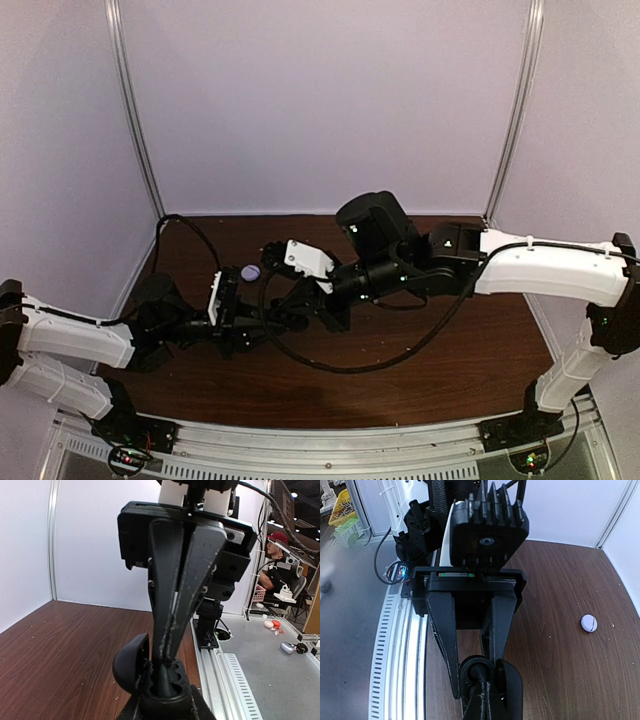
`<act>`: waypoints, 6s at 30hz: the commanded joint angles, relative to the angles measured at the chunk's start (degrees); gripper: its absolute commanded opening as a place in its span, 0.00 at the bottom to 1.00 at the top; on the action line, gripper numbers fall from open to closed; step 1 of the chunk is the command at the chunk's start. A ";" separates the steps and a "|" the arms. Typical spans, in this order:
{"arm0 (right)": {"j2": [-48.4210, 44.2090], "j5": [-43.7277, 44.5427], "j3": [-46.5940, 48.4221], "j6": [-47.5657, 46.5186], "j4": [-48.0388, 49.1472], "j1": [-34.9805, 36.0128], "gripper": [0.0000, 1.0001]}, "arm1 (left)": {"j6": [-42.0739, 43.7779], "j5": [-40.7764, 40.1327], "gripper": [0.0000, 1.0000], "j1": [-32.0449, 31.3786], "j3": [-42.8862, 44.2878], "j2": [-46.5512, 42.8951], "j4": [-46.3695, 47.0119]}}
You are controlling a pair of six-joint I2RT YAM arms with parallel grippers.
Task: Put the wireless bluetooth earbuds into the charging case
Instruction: Adjust the left earbud in the left side groove of the charging case, then close the charging case with the earbuds, then place the charging case with the earbuds at the center of the board.
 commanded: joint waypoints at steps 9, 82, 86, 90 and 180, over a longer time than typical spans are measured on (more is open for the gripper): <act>1.86 -4.11 -3.21 3.20 -2.83 0.18 0.00 | 1.55 -7.36 0.00 -0.18 1.19 -3.41 8.33; -6.48 -22.39 -8.98 6.62 10.73 -8.39 0.70 | -0.14 1.01 0.00 -0.17 3.75 1.22 7.99; -6.45 -26.75 -8.78 5.30 9.53 -8.33 0.62 | -1.07 -1.39 0.00 -0.10 3.70 1.01 7.80; -6.64 -28.09 -8.59 3.13 7.36 -7.50 0.55 | -2.07 -2.70 0.00 -0.07 3.89 1.18 7.80; -29.02 12.66 -34.33 16.53 33.92 -15.35 1.00 | -42.96 -26.57 0.61 21.70 25.32 44.80 -18.89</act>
